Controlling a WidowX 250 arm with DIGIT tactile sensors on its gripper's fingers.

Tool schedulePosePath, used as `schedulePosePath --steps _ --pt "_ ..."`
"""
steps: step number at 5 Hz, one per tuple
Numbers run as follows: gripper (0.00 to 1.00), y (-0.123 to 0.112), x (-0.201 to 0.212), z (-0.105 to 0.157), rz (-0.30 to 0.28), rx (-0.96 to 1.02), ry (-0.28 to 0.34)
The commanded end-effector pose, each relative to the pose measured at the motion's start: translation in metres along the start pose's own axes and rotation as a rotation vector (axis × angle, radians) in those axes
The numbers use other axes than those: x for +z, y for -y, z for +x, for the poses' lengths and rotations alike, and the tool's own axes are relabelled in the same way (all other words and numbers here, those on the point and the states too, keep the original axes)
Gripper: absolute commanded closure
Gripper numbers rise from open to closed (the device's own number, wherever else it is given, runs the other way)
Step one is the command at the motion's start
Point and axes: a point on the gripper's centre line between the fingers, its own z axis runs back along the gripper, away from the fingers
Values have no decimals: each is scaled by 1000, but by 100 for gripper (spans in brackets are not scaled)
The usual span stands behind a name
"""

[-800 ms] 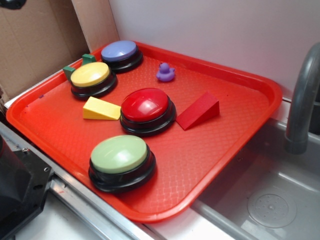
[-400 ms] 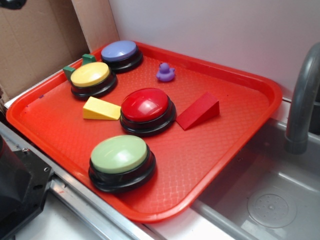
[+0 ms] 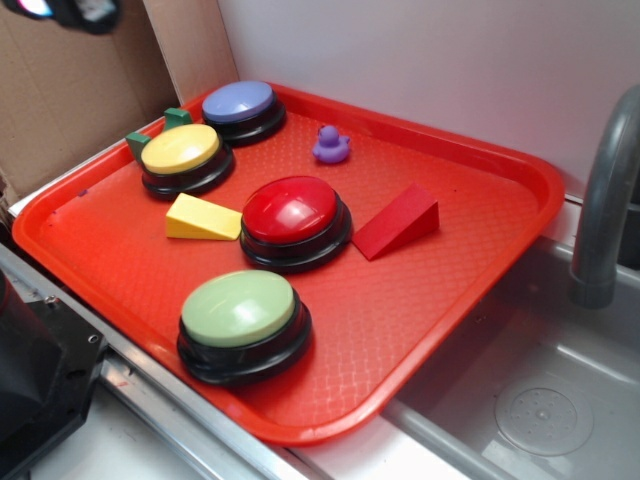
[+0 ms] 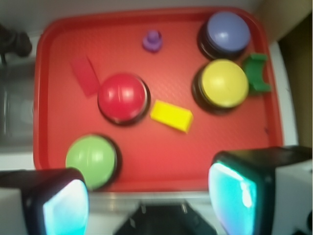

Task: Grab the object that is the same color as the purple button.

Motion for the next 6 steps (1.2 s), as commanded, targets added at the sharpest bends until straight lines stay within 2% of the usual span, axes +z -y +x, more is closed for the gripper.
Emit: schedulePosePath --steps 1,2,3,4,5,6 --pt "0 -16 -31 51 -16 64 209" --pt "0 -20 -53 75 -45 62 272" --pt "0 -28 -84 98 -23 86 291" --pt "0 -36 -112 115 -9 100 297" --pt "0 -35 -142 125 -41 102 277" --pt "0 -39 -163 135 -37 93 268"
